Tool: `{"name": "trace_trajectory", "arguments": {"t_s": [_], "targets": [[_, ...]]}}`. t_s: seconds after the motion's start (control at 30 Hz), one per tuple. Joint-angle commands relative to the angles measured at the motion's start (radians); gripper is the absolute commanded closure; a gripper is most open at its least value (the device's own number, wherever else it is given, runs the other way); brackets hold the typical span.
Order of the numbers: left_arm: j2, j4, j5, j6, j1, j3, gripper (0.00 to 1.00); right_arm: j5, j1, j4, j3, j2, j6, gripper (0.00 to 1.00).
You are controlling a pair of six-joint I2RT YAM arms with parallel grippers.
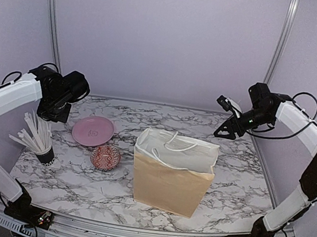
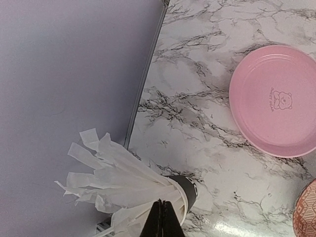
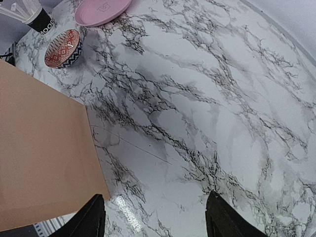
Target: Pack the takeout coffee
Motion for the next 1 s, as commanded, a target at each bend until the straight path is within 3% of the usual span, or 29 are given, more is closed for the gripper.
{"name": "trace_trajectory", "arguments": {"t_s": [0.0,0.33,0.47,0.6,0.8,0.97], "targets": [[-0.034,-0.017,0.060,0.011,0.005,0.046,1.00,0.007,-0.005,0.002,0.010,0.013,-0.006,0.33],[-0.155,-0.212,-0.011,-0.051,0.004,0.197,1.00,-0.003,-0.005,-0.016,0.046,0.045,-0.004,0.33],[-0.195,-0.219,-0.007,-0.036,0.005,0.267,1.00,-0.008,-0.005,-0.024,0.060,0.051,-0.005,0.33],[-0.195,-0.159,0.107,0.069,0.004,0.379,1.00,-0.024,-0.005,-0.033,0.071,0.054,-0.008,0.33],[-0.105,-0.163,0.183,0.198,0.003,0.736,1.00,-0.010,-0.005,-0.055,0.105,0.071,-0.007,0.32],[-0.084,-0.059,0.326,0.228,0.002,0.865,1.00,0.007,-0.005,-0.068,0.131,0.074,-0.003,0.31]]}}
